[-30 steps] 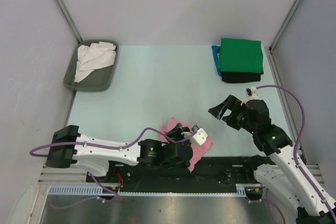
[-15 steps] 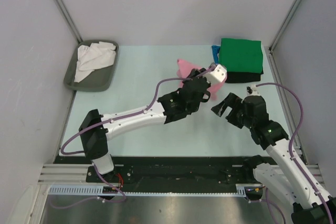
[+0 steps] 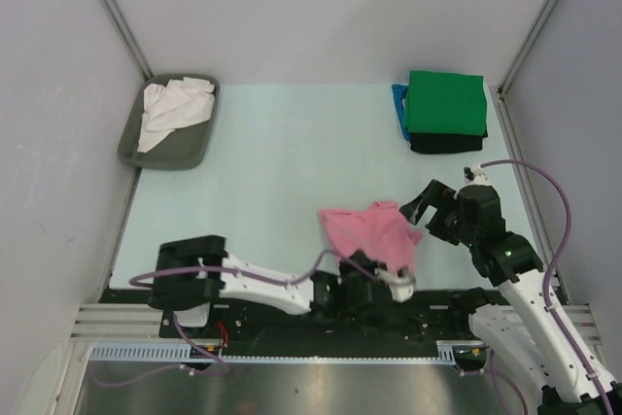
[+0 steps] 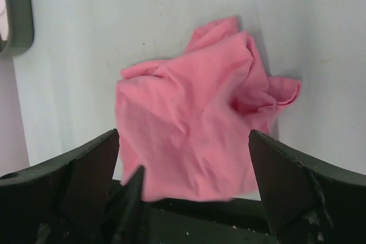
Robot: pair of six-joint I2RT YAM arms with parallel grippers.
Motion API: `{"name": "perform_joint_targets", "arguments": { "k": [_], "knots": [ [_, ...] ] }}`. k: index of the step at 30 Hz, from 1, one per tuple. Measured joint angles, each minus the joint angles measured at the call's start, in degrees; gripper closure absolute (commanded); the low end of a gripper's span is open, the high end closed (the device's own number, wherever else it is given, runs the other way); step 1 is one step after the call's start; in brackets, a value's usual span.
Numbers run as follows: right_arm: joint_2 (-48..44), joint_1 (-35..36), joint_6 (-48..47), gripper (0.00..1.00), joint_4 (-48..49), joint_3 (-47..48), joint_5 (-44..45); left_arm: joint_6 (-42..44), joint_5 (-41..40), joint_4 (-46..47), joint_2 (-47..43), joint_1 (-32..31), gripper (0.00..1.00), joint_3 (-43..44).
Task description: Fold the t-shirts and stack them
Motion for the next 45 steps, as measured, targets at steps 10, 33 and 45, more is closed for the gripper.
{"name": "perform_joint_targets", "arguments": {
  "k": [10,33,45],
  "knots": [
    [-6.1,-0.1,2.2,0.00,-7.6,0.0,-3.8,-13.5,-3.2,-7.6,6.5,-11.3,1.00,-2.0],
    [-12.3,-0.1,12.6,0.00,-11.9,-16.7,-24.2,-16.4,-6.9,-4.9,-1.1,-7.4,1.00,-6.9],
    [-17.9,0.0,13.8,0.00,-16.3,-17.7,-24.9,-16.2,-4.3,-2.1,-7.4,-3.1,1.00,-10.1]
  ]
}}
